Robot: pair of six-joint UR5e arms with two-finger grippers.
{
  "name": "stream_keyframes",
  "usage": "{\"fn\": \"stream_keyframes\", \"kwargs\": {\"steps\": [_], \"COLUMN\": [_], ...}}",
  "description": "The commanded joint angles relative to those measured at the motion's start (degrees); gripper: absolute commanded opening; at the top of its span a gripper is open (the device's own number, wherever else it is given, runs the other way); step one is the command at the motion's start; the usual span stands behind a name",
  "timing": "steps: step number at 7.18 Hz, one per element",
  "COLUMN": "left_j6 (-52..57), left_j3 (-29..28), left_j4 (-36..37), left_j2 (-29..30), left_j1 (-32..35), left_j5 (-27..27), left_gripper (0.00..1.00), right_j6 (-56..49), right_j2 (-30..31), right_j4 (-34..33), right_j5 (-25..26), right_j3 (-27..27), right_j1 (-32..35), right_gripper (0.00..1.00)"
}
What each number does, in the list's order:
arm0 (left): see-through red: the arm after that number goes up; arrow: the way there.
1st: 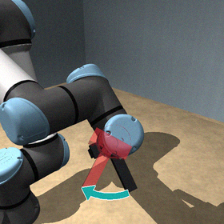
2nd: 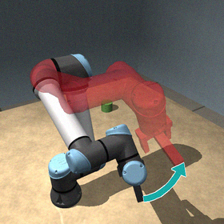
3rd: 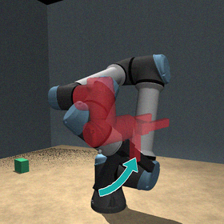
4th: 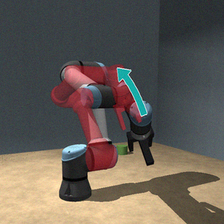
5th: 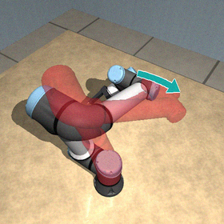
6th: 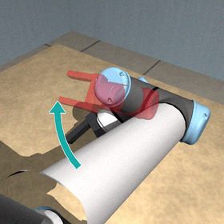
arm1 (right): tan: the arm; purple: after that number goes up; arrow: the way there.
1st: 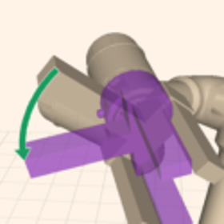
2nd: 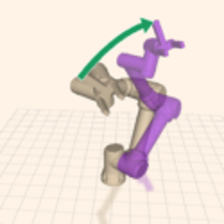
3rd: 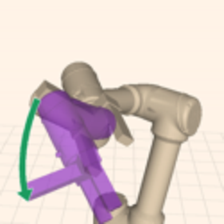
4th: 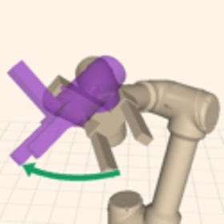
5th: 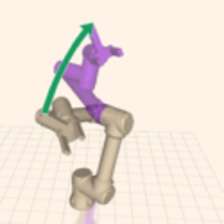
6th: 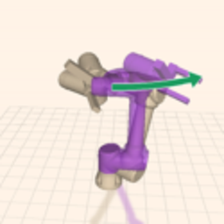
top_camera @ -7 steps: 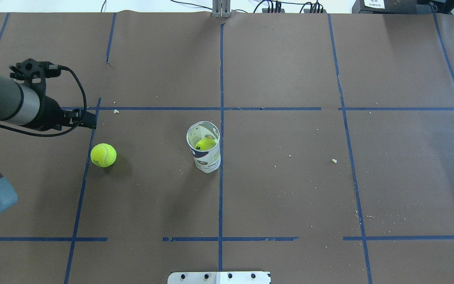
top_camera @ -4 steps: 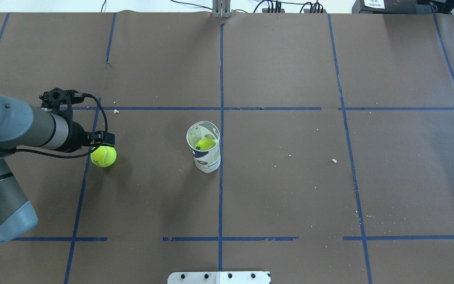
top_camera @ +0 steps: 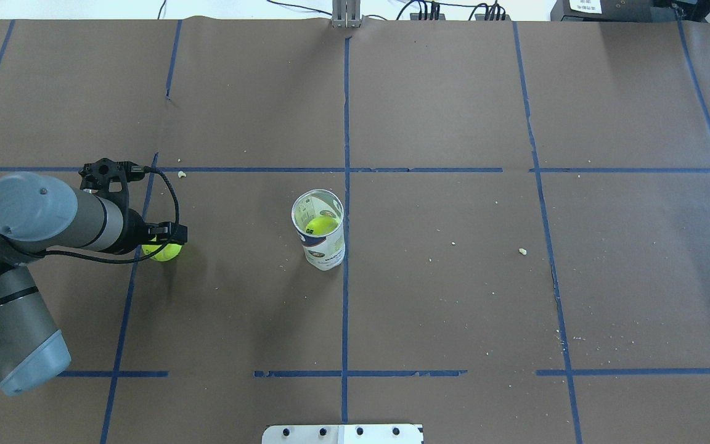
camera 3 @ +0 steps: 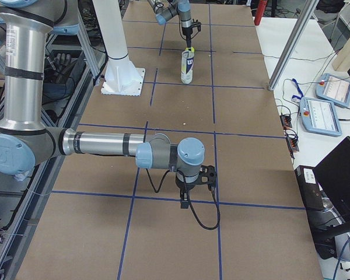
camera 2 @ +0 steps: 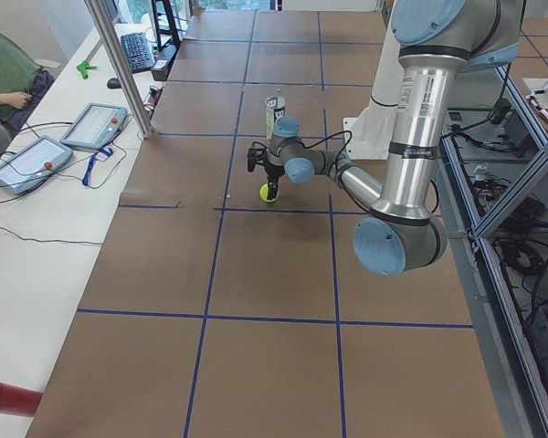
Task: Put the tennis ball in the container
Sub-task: 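Close the left gripper around the tennis ball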
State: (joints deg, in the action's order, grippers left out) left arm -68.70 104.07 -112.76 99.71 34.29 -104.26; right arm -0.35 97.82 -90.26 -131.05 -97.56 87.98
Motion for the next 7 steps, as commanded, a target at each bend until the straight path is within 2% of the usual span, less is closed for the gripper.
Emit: {"fn": "stream_keyframes", "kwargs": {"steps": [1,3,4,5,7], "left_j6": [0.1,0.1,0.0,0.0,0.2], "left_j3": [-1.7,-1.6,-1.4,-1.1,2.7], "left_j4": [-0.1,0.0,0.0,0.2,0.9], "left_j2": [0.6,0.7,0.7,1.1,0.8], "left_j1": [-0.4,-0.4,-0.4,-0.3,0.7], "left_j5": [0.0,0.1,0.1,0.1,-0.2], "left_gripper": [1.00,1.00,0.67,0.06,0.00], "right_j6": [0.0,0.0,0.0,0.0,0.0], "right_j2": [0.0,0.0,0.0,0.0,0.0], "right_j4": [0.0,0.0,0.0,0.0,0.0], "right_j5": [0.0,0.0,0.0,0.0,0.0], "right_j3": [0.0,0.0,0.0,0.0,0.0], "right_j1": [0.0,0.0,0.0,0.0,0.0], "right_gripper": [1.00,1.00,1.00,1.00,1.00]}}
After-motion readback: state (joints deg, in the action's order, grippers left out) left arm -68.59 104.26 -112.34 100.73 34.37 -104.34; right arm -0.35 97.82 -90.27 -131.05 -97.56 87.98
